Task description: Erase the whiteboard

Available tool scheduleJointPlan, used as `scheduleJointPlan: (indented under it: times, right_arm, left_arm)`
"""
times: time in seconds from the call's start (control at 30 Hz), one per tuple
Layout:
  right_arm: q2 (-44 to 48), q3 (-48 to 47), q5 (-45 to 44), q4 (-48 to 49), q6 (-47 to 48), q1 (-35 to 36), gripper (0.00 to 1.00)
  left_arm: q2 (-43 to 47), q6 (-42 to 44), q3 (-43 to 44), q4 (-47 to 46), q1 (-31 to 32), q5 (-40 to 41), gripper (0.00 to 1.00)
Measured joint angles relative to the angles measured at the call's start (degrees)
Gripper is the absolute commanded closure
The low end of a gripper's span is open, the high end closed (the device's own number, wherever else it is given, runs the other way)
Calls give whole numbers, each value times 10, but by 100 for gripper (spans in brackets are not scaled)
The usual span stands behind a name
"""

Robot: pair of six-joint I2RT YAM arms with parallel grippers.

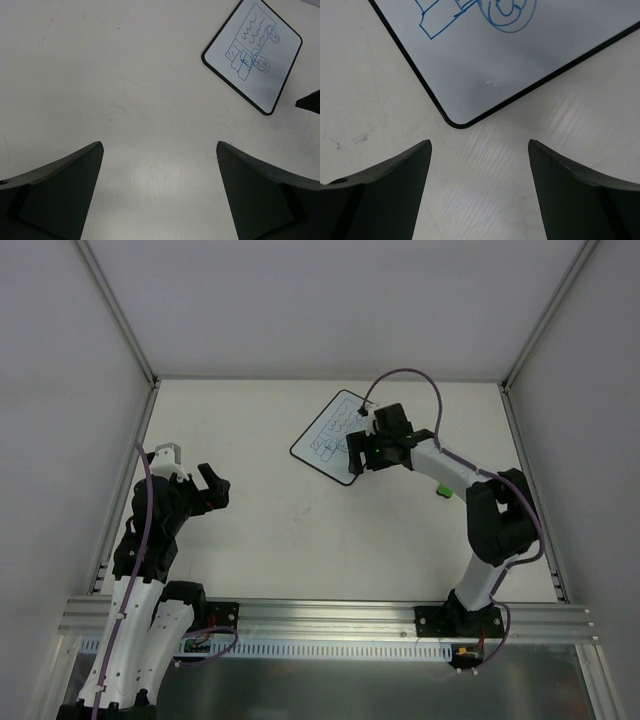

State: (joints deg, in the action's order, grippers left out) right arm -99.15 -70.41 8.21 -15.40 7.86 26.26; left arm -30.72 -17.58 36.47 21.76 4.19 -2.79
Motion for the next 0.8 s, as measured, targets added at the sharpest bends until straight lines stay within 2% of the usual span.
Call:
scheduleJointPlan:
  times: [0.3,0.57,0.8]
  right_arm:
    - [-121,-65,-19,6,59,88,33]
    - [-166,-100,-28,5,72,109,46]
    - [-182,-120,-45,-5,75,124,69]
  left_arm:
    - [2,0,-7,-5,0,3,1]
    - [6,0,-7,-5,0,3,1]
    - [8,1,-7,-6,0,3,1]
